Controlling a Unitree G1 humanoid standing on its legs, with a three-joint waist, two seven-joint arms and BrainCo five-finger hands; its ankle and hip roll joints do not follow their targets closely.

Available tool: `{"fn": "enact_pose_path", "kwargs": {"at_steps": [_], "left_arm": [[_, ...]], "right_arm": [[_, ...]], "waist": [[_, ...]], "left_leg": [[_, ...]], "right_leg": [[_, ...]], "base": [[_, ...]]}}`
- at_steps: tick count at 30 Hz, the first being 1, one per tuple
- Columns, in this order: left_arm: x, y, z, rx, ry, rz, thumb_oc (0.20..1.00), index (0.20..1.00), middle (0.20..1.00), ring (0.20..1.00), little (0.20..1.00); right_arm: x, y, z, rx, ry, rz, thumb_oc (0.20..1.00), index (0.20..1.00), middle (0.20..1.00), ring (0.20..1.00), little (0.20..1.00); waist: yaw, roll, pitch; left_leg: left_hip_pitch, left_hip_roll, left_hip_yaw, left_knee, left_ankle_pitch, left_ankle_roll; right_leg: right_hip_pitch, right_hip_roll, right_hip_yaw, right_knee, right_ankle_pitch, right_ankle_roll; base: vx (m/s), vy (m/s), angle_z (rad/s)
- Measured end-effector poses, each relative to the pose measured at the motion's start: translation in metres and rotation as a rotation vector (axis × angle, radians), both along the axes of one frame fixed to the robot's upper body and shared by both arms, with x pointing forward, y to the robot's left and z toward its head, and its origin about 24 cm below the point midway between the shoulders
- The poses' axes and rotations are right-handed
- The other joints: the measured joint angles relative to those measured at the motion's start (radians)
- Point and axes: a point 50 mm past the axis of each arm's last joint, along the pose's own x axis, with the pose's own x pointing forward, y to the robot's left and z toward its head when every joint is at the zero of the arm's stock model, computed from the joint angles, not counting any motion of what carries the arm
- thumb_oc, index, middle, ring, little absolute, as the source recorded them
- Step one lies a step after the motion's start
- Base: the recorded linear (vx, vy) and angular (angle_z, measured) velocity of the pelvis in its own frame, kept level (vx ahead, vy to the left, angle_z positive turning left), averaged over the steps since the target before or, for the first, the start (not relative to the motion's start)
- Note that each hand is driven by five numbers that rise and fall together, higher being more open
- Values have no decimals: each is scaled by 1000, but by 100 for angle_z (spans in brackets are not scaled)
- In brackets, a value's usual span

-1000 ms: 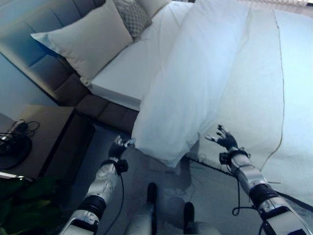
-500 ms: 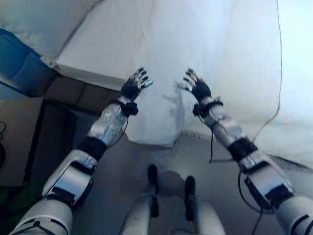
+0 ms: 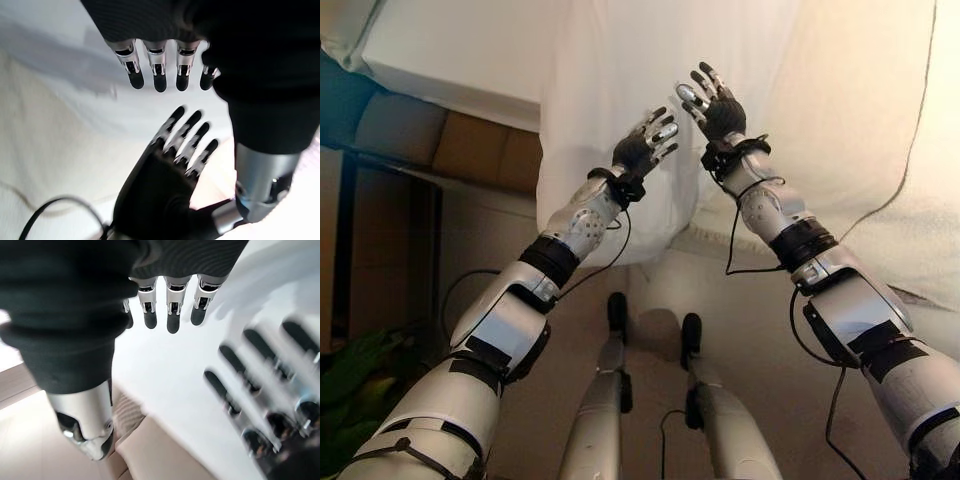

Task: Make the bed

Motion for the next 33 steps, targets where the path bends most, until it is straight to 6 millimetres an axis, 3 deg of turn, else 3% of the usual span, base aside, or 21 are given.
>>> {"fn": "enact_pose_path", "kwargs": {"at_steps": [3,6,10,16,20,23,27,33], "left_arm": [[7,8,29,-36,-45,84,1000,1000,1000,1000,1000],[10,17,43,-43,-78,160,1000,1000,1000,1000,1000],[11,31,58,-52,-122,262,1000,1000,1000,1000,1000],[14,45,52,-46,-106,396,1000,1000,1000,1000,1000],[15,62,54,-73,-95,501,1000,1000,1000,1000,1000],[17,72,49,-91,-63,554,1000,1000,1000,1000,1000],[18,92,27,-123,19,640,1000,1000,1000,1000,1000],[13,127,-24,-200,181,783,1000,1000,1000,1000,1000]], "right_arm": [[5,0,10,-10,12,-35,1000,1000,1000,1000,1000],[9,-2,9,-47,43,-71,1000,1000,1000,1000,1000],[10,-7,27,-58,20,-124,1000,1000,1000,1000,1000],[12,-13,25,-71,37,-201,1000,1000,1000,1000,1000],[12,-11,22,-148,29,-252,1000,1000,1000,1000,1000],[13,-14,17,-180,41,-285,1000,1000,1000,1000,1000],[18,-33,-6,-284,109,-385,1000,1000,1000,1000,1000],[16,-72,-68,-314,301,-513,1000,1000,1000,1000,1000]], "waist": [[0,0,0],[1,0,2],[5,1,5],[26,3,21],[28,2,21],[33,2,21],[40,2,21],[50,2,21]], "left_leg": [[-102,3,-7,16,6,-2],[-185,1,-29,35,9,-4],[-308,-2,-56,52,17,-11],[-402,-15,-86,69,25,-18],[-478,-19,-113,71,45,-39],[-509,-18,-122,71,53,-41],[-533,-19,-128,71,60,-47],[-534,-26,-133,71,66,-54]], "right_leg": [[-99,-1,-10,15,0,0],[-181,4,-12,40,-1,0],[-314,2,-14,85,-13,-7],[-474,-22,-23,258,-97,-7],[-583,-38,-43,354,-138,-15],[-630,-40,-47,396,-154,-23],[-675,-48,-60,447,-175,-35],[-698,-63,-65,505,-202,-41]], "base": [[83,-29,0],[79,-32,4],[21,-6,3],[15,-2,9],[3,-25,12],[-11,-12,8],[-12,12,5],[-23,34,7]]}}
